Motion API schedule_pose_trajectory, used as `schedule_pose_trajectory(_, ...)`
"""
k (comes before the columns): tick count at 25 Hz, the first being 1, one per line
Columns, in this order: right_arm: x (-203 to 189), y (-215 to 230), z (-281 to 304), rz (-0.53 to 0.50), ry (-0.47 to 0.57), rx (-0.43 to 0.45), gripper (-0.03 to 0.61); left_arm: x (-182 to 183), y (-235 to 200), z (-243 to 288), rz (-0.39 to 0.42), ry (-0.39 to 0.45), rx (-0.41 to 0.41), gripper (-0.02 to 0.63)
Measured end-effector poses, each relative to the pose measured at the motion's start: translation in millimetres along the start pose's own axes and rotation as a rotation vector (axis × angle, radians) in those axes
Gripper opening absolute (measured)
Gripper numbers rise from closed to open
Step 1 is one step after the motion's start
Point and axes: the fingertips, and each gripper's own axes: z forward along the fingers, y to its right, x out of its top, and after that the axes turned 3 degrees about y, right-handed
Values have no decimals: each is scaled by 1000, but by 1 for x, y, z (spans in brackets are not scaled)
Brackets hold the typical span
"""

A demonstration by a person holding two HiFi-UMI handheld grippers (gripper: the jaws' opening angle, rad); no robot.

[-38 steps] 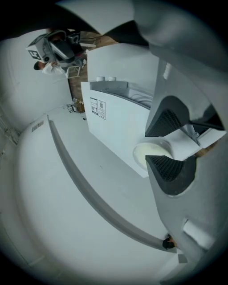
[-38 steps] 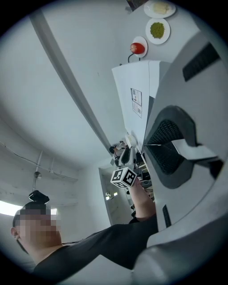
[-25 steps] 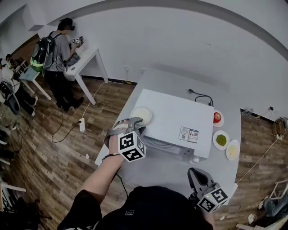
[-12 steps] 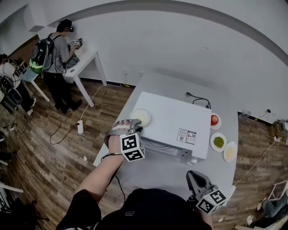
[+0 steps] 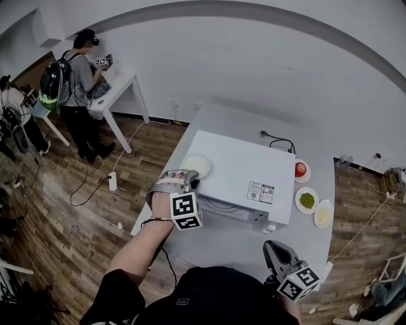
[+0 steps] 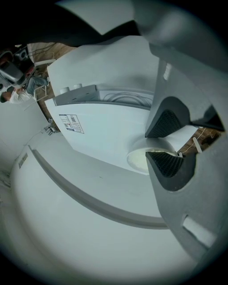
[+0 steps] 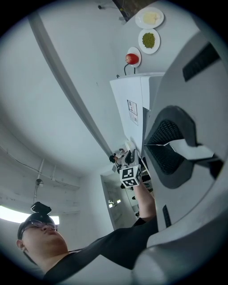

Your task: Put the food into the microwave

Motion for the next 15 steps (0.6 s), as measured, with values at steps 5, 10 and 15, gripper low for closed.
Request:
schedule_pose_trajectory(5,0,0,0,2,-4,10,16,5,1,-7,23,2,28,104)
schedule_pose_trajectory(10,0,-2,-2,6,-6,22,17,8,1,-17,16,11,56,98)
schedule_pose_trajectory(15,-3,-2,-7,14,-11,34,17,7,4,-26,37,-6,76,97)
